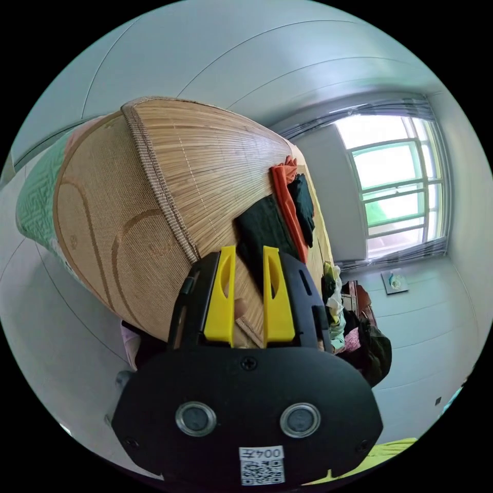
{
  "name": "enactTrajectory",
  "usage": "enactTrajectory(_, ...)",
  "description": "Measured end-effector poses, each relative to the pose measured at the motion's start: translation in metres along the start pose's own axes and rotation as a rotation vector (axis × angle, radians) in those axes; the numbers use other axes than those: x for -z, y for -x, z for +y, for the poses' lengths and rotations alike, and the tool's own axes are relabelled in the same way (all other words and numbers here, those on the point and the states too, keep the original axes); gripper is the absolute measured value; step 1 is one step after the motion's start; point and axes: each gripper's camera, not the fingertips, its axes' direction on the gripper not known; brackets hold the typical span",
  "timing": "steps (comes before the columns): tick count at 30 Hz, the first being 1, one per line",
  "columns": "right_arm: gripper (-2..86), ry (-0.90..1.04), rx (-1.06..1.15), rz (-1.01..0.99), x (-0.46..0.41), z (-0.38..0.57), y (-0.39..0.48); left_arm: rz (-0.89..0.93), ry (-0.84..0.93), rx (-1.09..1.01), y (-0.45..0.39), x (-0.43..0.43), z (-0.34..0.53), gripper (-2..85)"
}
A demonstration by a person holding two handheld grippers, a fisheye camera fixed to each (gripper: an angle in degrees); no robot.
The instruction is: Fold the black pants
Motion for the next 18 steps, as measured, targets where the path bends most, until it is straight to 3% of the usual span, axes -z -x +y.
enactTrajectory(6, 9.1, -0.108, -0.222, 0.122, 0.056, 0.002, -0.063, -0.037, 0.006, -0.078, -0.024, -0.003, 0.001, 11.4)
enactTrajectory(11, 10.7, -0.265, -0.733, 0.043, 0.111, 0.033, -0.178, 0.004, 0.058, -0.038, -0.039, -0.016, 0.005, 11.5)
enactTrajectory(13, 11.1, -0.265, -0.819, -0.012, 0.114, 0.044, -0.203, -0.018, 0.059, -0.059, -0.051, -0.017, 0.009, 11.5)
enactTrajectory(15, 11.3, -0.253, -0.846, -0.057, 0.111, 0.049, -0.219, -0.033, 0.059, -0.091, -0.064, -0.018, 0.011, 11.7)
enactTrajectory(18, 11.4, -0.194, -0.659, 0.000, 0.105, 0.019, -0.209, -0.125, 0.056, -0.298, -0.115, -0.026, 0.010, 11.9)
